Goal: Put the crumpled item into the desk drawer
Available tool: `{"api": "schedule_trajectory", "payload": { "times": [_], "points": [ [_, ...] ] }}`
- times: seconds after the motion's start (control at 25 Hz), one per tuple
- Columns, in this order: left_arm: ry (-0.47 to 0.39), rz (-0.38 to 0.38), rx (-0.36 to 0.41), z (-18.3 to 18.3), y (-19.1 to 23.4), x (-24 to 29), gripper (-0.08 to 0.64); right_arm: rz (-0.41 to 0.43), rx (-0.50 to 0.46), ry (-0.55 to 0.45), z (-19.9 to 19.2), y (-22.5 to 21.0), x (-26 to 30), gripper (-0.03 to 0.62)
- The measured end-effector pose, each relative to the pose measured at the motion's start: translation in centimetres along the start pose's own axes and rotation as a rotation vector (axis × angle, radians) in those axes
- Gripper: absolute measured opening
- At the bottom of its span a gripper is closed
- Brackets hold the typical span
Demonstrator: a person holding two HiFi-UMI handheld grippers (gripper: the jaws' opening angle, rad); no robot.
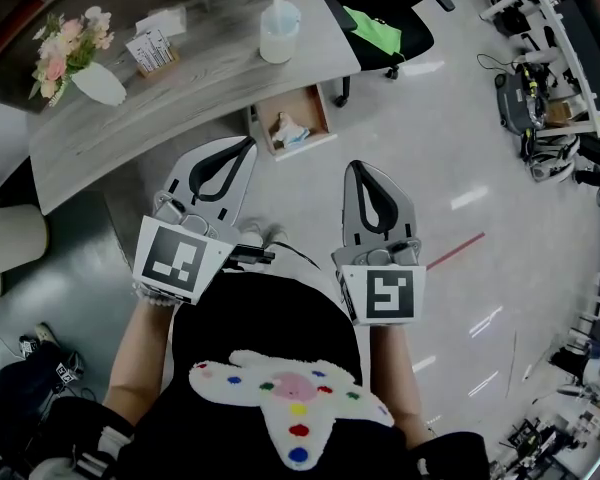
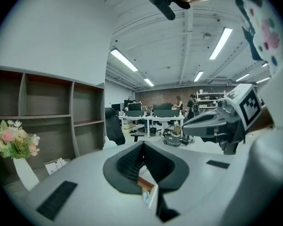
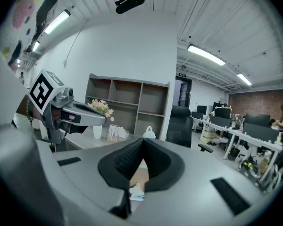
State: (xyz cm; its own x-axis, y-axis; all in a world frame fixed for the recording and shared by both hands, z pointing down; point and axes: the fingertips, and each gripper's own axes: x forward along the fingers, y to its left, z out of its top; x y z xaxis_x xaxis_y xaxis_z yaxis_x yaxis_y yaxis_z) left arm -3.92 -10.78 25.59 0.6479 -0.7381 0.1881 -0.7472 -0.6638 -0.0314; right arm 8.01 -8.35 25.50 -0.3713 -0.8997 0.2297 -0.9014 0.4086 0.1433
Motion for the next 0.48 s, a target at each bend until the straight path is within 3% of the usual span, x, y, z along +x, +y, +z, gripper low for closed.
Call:
{"api": "schedule_trajectory", "payload": {
  "times": [0.48],
  "points": [
    [0.006, 0.004, -0.006, -0.26, -0.17, -0.23, 0.011, 0.016, -0.005, -0.009, 0.22, 0.63, 0.02, 0.004]
  ]
}}
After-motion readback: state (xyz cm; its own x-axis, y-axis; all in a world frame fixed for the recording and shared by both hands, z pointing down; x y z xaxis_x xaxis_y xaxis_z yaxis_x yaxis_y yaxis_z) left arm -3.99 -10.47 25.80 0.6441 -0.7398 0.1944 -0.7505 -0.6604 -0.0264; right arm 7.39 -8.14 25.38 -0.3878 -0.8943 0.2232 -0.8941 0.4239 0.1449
